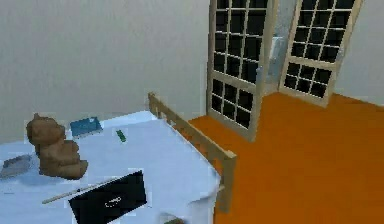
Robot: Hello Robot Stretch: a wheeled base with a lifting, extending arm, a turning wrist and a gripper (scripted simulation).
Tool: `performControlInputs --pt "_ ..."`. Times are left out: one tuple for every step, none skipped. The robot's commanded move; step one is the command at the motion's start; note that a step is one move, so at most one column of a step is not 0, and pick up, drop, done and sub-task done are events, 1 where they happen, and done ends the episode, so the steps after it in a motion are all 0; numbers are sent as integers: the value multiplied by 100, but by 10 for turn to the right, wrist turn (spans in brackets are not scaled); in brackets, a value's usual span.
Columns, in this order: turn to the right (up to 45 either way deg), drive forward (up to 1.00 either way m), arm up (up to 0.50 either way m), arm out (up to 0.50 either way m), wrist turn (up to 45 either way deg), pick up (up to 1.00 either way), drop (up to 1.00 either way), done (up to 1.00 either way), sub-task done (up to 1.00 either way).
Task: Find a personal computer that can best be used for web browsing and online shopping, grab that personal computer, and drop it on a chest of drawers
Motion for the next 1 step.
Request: performControlInputs --pt "0 35 0 0 0 0 0 0 0"
